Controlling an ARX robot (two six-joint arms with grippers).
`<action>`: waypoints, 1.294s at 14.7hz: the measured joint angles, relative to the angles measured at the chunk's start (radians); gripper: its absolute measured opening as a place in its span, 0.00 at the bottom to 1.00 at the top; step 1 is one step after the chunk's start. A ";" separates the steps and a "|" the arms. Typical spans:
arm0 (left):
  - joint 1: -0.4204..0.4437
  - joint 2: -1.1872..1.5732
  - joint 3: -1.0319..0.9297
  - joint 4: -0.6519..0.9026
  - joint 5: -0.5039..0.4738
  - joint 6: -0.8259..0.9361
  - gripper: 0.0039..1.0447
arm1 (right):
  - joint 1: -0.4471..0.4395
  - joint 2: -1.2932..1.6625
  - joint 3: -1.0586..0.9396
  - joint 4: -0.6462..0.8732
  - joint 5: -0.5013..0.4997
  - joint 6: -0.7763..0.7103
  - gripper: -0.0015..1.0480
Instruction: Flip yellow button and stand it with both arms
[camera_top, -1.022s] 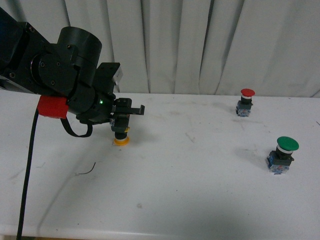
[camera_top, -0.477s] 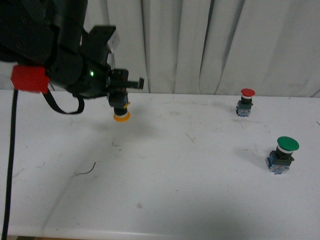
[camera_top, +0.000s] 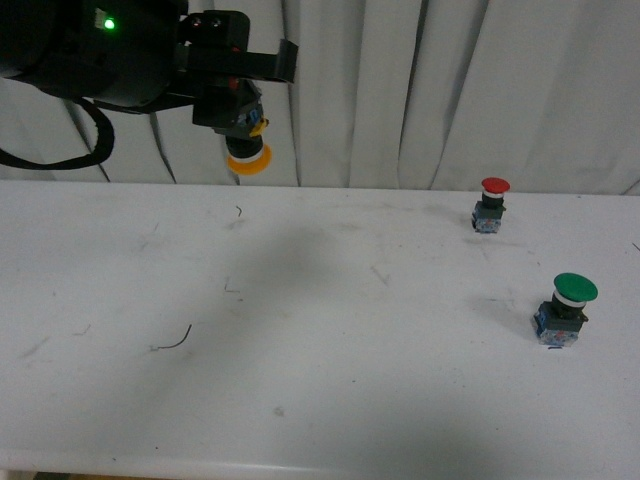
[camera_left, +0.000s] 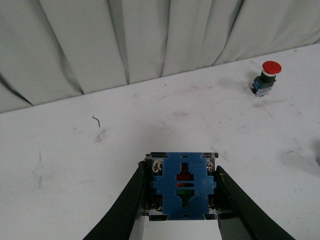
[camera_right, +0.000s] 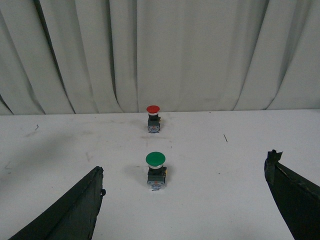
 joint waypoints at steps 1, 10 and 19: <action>0.008 -0.021 -0.027 0.023 -0.007 -0.004 0.31 | 0.000 0.000 0.000 0.000 0.000 0.000 0.94; 0.156 0.032 -0.370 0.863 0.521 -0.744 0.30 | 0.000 0.000 0.000 0.000 0.000 0.000 0.94; 0.093 0.185 -0.435 1.056 0.507 -1.309 0.30 | 0.000 0.000 0.000 0.000 0.000 0.000 0.94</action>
